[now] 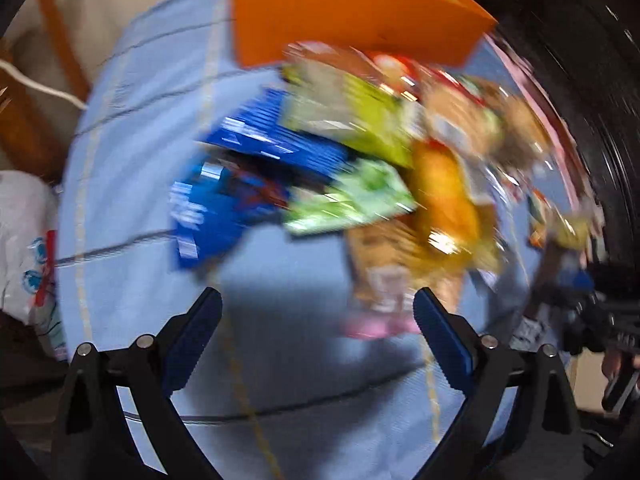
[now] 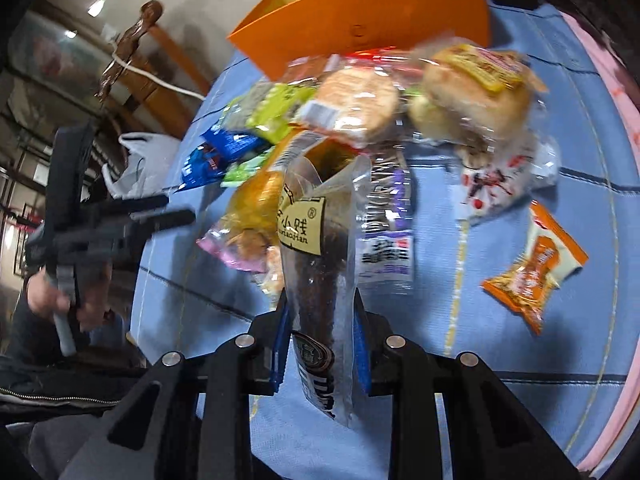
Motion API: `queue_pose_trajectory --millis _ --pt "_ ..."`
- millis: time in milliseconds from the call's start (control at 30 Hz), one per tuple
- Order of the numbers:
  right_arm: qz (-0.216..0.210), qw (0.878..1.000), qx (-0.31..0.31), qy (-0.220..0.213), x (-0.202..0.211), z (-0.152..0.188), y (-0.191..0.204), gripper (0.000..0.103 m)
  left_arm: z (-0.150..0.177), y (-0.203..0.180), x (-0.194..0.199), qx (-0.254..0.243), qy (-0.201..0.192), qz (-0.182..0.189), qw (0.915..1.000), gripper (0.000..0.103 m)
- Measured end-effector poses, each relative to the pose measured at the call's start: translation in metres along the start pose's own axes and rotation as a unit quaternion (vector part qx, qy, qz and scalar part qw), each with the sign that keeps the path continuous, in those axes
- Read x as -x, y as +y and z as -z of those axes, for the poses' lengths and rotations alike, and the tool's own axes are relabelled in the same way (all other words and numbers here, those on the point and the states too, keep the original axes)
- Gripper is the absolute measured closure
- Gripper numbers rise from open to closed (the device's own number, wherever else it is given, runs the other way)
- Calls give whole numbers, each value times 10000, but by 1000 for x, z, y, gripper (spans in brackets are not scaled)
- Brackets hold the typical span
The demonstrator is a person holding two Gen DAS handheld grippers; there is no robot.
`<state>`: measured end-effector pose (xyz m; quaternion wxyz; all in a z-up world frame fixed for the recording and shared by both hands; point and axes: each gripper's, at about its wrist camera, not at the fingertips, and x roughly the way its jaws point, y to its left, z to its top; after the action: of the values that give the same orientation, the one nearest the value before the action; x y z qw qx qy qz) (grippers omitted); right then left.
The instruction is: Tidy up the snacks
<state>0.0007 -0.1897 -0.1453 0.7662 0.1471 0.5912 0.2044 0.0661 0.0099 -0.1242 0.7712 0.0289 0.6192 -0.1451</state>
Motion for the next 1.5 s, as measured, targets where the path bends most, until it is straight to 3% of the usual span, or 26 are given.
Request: queue_pose_trajectory --millis 133,267,333,367,500,600,733,833,1000,1200,1367,1500 --pt "-41 10000 -36 5 2 -1 -10 76 0 -18 -25 64 296 92 9995 9" --pt "-63 10000 10 25 0 -5 -9 76 -13 -10 -47 650 432 247 9966 9" --pt "-70 10000 14 51 -1 -6 -8 76 -18 -1 -54 900 407 407 9943 23" --pt "-58 10000 10 57 0 -5 -9 76 -20 1 -61 925 536 570 9926 41" --pt "-54 9999 -39 89 -3 -6 -12 76 -19 -4 -58 515 512 278 9970 53" --pt "-121 9999 -20 53 0 -10 -11 76 -13 2 -44 592 564 495 9954 63" --pt "-337 9993 40 -137 14 -21 -4 76 -1 19 -8 631 274 540 9962 64" --pt "-573 9978 65 -325 28 -34 1 76 5 34 28 716 -151 526 9959 64" --pt "-829 9947 90 -609 45 -59 8 76 -2 50 86 984 -975 802 9871 64" --pt "-941 9858 -73 -1389 81 -114 4 76 -71 36 123 873 -1670 964 9773 63" --pt "-1113 9652 -595 -2288 114 -174 -16 76 -145 27 135 914 -2150 968 9675 63" --pt "-882 9537 -912 -2727 117 -225 -31 75 -206 22 119 974 -2178 913 9668 62"
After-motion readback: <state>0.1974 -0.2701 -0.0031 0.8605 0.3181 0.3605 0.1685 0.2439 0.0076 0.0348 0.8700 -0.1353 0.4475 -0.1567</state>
